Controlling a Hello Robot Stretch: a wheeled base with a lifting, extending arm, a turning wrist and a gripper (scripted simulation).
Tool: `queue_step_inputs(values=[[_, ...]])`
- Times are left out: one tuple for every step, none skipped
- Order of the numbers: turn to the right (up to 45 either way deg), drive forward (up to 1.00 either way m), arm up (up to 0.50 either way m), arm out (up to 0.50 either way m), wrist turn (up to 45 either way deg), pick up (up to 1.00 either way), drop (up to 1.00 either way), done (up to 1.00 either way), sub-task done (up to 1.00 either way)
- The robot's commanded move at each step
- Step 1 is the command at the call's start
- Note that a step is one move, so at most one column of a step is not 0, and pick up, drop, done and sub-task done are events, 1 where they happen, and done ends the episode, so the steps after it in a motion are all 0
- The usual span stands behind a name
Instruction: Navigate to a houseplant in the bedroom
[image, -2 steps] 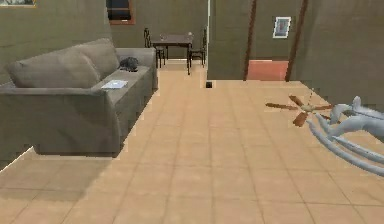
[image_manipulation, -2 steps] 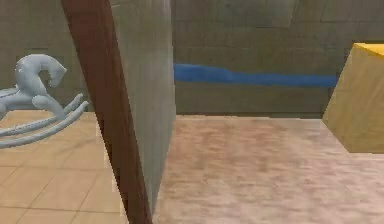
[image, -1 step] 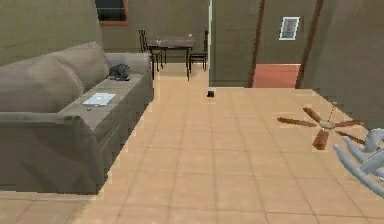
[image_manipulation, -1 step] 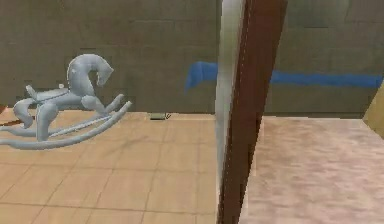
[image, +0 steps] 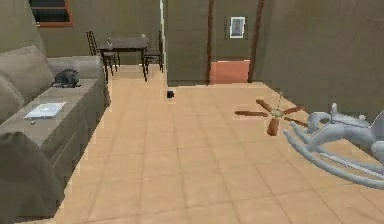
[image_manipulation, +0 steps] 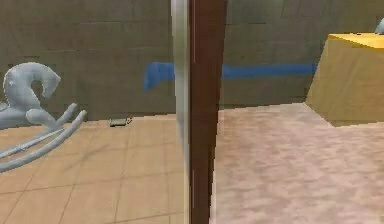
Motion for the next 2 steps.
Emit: queue_step_inputs(values=[[0.0, 1.0, 0.0, 0.0, 0.0, 0.0, 0.0, 0.0, 0.0], [0.0, 1.0, 0.0, 0.0, 0.0, 0.0, 0.0, 0.0, 0.0]])
